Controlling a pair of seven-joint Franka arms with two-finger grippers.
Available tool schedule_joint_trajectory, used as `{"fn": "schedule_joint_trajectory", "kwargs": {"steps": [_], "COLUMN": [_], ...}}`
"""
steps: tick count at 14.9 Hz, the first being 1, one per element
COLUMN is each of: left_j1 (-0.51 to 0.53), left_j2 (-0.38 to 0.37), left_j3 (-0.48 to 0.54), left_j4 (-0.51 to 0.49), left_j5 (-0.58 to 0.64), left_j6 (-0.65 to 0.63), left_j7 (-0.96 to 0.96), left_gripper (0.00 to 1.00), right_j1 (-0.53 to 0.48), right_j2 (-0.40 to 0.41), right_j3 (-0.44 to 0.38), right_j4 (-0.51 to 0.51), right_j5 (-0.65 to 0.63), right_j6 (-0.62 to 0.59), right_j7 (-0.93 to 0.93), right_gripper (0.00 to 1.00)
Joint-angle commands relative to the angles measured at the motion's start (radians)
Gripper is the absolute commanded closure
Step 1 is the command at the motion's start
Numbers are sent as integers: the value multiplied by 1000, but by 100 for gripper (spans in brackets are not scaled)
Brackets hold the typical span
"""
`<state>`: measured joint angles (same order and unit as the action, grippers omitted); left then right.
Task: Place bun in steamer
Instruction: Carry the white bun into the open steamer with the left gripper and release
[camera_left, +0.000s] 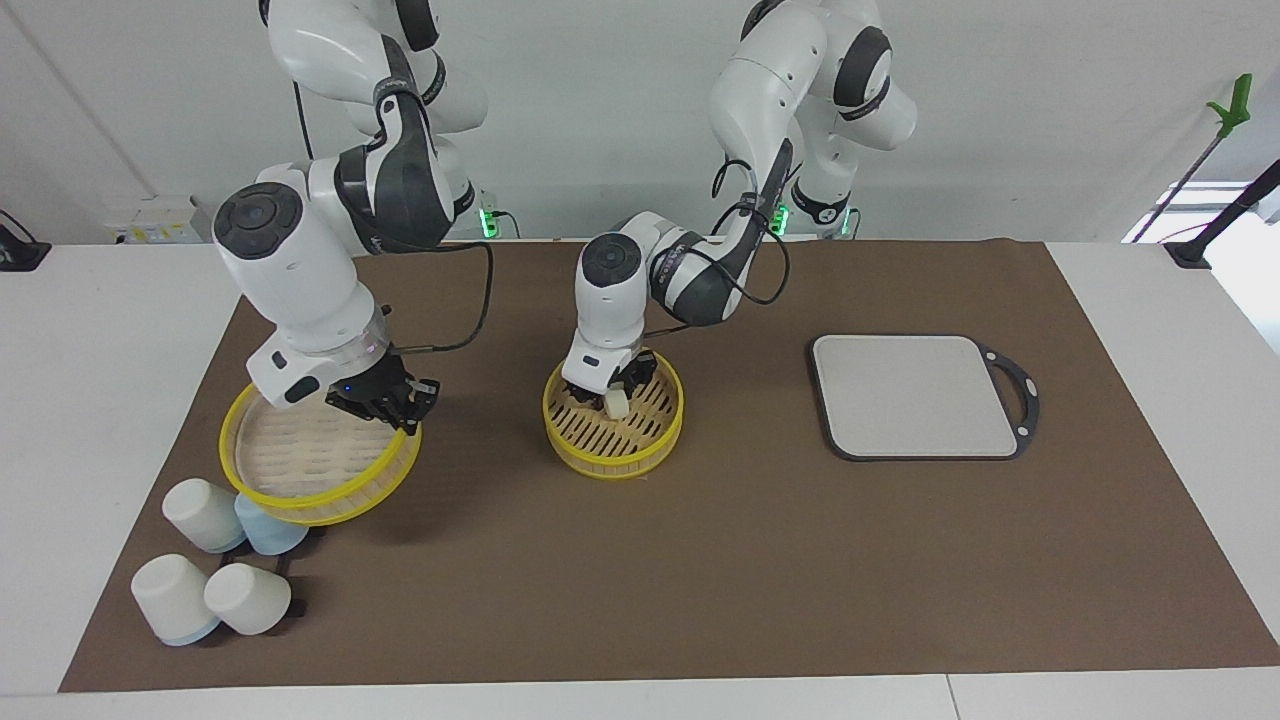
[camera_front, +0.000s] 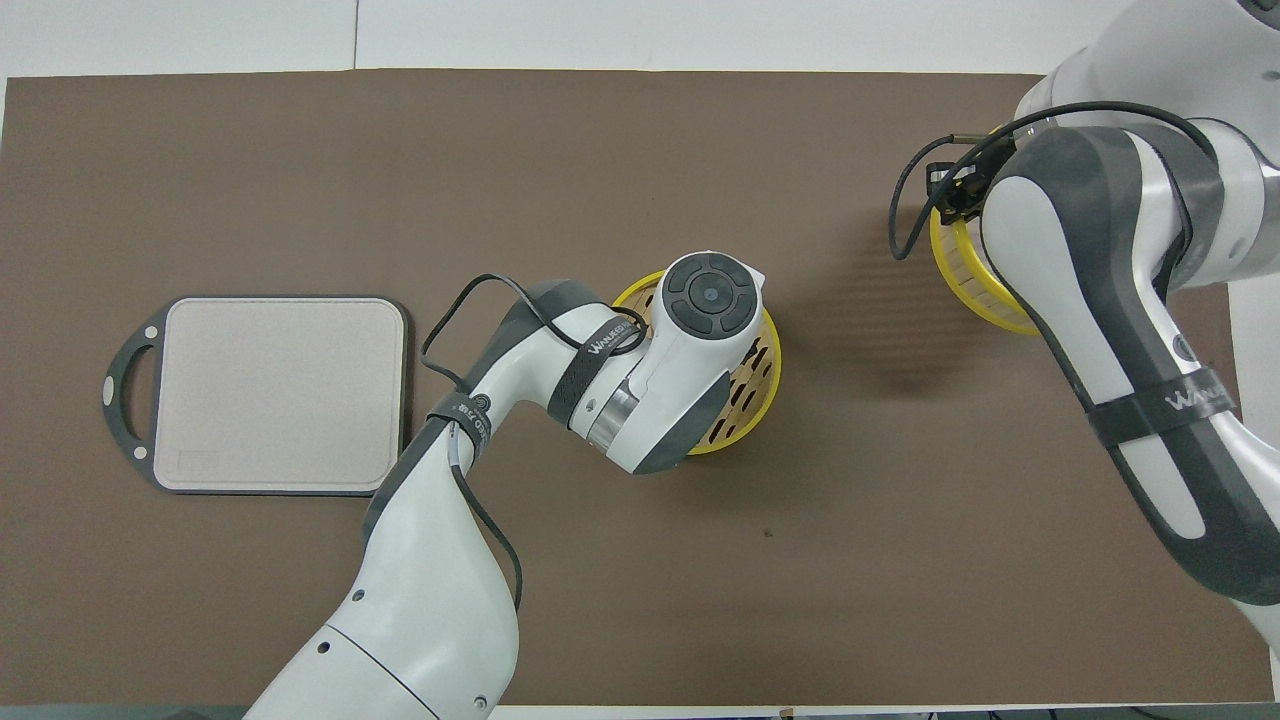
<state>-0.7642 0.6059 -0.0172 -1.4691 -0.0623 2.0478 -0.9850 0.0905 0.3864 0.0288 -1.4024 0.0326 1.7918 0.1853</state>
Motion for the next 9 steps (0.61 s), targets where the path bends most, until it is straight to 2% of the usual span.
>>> {"fn": "schedule_joint_trajectory", "kwargs": {"steps": [1, 4, 7, 9], "left_j1": [-9, 26, 123, 204], "left_j2": [-20, -92, -222, -294], "left_j3": [16, 32, 37, 37], "left_j4": [4, 4, -14, -19], "left_j5": [4, 4, 16, 19], "left_j6": [-38, -96, -199, -267], "left_j7": [-20, -20, -17, -1], "left_gripper": [0, 0, 0, 0], "right_j1": [-15, -14, 3, 38], "right_j2": [-46, -46, -49, -50], "right_j3": [8, 10, 8, 8], "right_j4": [-52, -52, -56, -67], "right_j5": [16, 16, 16, 16], "right_j6": [29, 26, 20, 31], "right_j7": [-43, -37, -18, 67], "right_gripper": [100, 100, 100, 100]}}
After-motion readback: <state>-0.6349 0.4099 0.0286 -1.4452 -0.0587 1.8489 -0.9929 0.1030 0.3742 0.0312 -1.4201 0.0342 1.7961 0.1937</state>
